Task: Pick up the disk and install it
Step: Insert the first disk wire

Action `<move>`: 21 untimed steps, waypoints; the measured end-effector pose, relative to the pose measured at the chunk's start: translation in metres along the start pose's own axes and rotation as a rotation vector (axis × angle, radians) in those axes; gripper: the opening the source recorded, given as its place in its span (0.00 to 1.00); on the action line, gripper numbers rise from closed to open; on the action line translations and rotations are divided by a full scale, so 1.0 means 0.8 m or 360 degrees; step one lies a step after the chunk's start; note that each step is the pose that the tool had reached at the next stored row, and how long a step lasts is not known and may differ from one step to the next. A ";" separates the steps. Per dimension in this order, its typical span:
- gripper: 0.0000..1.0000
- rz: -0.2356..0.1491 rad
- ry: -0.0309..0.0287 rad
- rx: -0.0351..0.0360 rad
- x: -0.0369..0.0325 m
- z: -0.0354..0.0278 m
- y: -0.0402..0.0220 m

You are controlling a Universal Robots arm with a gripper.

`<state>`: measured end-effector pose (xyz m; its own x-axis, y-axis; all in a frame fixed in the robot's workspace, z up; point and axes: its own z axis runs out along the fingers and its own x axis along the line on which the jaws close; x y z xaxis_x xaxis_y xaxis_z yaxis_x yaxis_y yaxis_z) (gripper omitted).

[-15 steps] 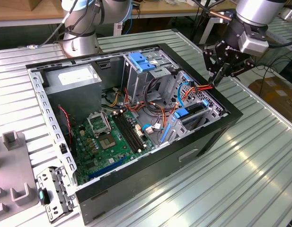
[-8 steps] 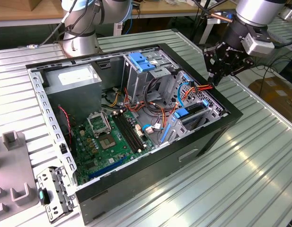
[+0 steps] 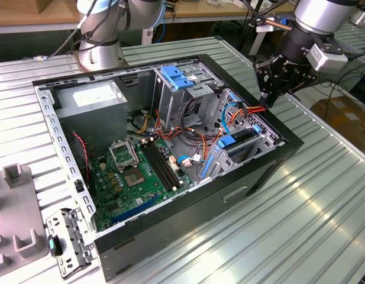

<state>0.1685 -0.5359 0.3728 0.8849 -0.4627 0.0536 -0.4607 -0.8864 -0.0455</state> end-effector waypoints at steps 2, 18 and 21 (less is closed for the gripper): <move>0.24 -0.0001 0.00022 -0.0003 0.0000 0.0002 0.0002; 0.31 -0.0185 0.00039 0.0009 0.0011 0.0079 0.0032; 0.30 -0.0185 0.00040 0.0009 0.0011 0.0084 0.0033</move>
<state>0.1685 -0.5386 0.3660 0.9322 -0.3568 0.0613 -0.3545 -0.9340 -0.0445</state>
